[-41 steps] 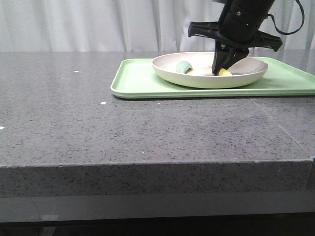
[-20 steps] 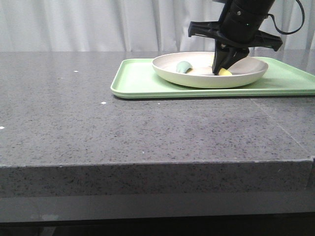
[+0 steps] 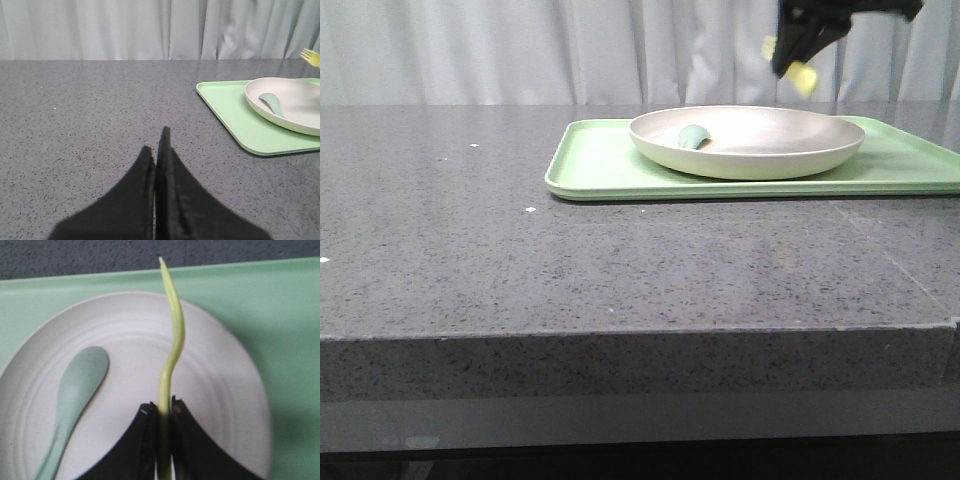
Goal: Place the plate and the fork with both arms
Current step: 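Lift the fork and move it beside the plate on the tray, then lower the fork onto the tray and open the right gripper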
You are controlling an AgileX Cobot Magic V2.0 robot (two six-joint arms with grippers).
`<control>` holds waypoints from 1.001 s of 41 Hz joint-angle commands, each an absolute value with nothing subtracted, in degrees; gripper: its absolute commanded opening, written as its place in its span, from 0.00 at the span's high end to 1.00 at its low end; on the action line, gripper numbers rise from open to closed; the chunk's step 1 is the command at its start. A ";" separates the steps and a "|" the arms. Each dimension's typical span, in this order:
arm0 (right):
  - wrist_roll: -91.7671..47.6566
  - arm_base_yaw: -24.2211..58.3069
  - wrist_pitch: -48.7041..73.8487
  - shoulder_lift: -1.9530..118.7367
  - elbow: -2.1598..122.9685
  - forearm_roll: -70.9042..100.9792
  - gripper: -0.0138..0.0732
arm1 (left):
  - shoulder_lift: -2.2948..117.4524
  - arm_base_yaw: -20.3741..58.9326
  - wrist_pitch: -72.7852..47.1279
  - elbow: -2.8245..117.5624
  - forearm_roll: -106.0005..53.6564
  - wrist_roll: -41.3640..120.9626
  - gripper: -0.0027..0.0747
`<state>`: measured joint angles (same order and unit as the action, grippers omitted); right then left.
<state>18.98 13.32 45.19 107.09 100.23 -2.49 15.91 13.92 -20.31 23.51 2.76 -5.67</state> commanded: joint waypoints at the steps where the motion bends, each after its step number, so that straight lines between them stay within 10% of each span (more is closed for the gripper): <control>1: 18.66 11.15 44.68 103.38 102.54 -6.78 0.90 | 16.35 14.37 -15.48 24.93 2.71 -5.89 0.99; 30: 13.05 4.59 50.54 110.83 102.43 -9.63 0.90 | 16.35 14.37 -15.48 24.93 2.71 -5.89 0.99; 41: 13.05 4.59 50.68 110.89 102.43 -9.63 0.72 | 16.35 14.37 -15.48 24.93 2.71 -5.89 0.99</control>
